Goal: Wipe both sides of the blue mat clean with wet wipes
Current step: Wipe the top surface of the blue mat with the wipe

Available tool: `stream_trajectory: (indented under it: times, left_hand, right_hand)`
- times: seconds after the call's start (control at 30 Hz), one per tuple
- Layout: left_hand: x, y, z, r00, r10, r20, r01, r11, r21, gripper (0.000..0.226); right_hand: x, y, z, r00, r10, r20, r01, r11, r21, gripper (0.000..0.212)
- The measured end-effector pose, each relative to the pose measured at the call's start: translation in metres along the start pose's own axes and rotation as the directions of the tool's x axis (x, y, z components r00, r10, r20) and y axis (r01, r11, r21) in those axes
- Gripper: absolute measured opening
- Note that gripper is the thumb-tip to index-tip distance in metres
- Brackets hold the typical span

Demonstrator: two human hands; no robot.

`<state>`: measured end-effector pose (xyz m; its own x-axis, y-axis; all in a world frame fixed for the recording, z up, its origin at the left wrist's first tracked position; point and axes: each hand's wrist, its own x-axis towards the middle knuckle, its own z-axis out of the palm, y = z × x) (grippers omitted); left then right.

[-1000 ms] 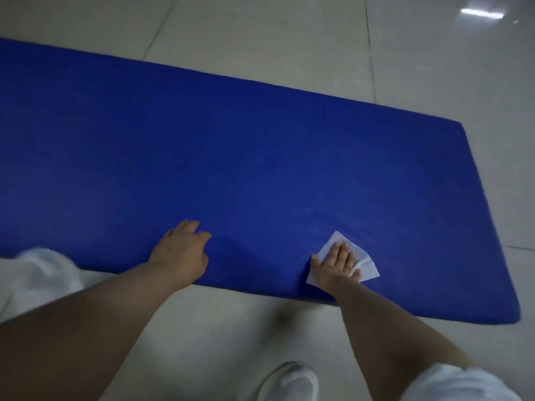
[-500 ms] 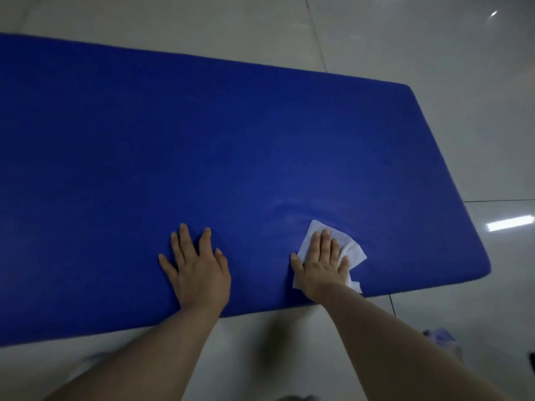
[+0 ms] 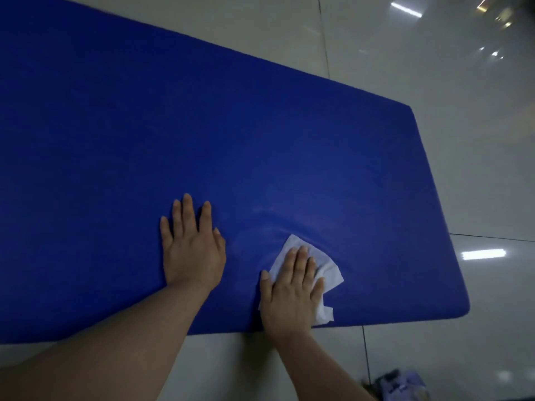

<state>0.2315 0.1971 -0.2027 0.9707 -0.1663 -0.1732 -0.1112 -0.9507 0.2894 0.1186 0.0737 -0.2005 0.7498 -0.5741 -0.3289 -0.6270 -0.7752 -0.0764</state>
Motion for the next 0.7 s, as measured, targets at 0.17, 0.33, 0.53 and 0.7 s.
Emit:
stream_trajectory:
  times: [0.17,0.33,0.53,0.7]
  left_hand:
    - [0.003,0.001,0.004,1.000,0.006,-0.025,-0.006,1.000,0.016,0.057]
    - [0.002,0.002,0.007,0.998,-0.001,-0.055,0.002,1.000,0.009,0.056]
    - [0.004,0.002,0.012,0.997,-0.003,-0.084,0.004,1.000,0.016,0.056]
    - [0.003,0.002,0.012,0.996,-0.005,-0.091,0.007,1.000,0.017,0.055]
  right_hand:
    - [-0.007,0.004,0.006,0.911,-0.407,-0.062,0.407,0.913,-0.015,0.057]
    - [0.028,0.067,-0.010,0.947,-0.290,-0.135,0.279,0.955,-0.099,0.059]
    - [0.054,0.080,-0.020,0.987,0.043,-0.154,-0.049,0.998,-0.038,0.059]
    - [0.023,0.037,-0.004,0.808,-0.588,-0.052,0.575,0.804,-0.151,0.052]
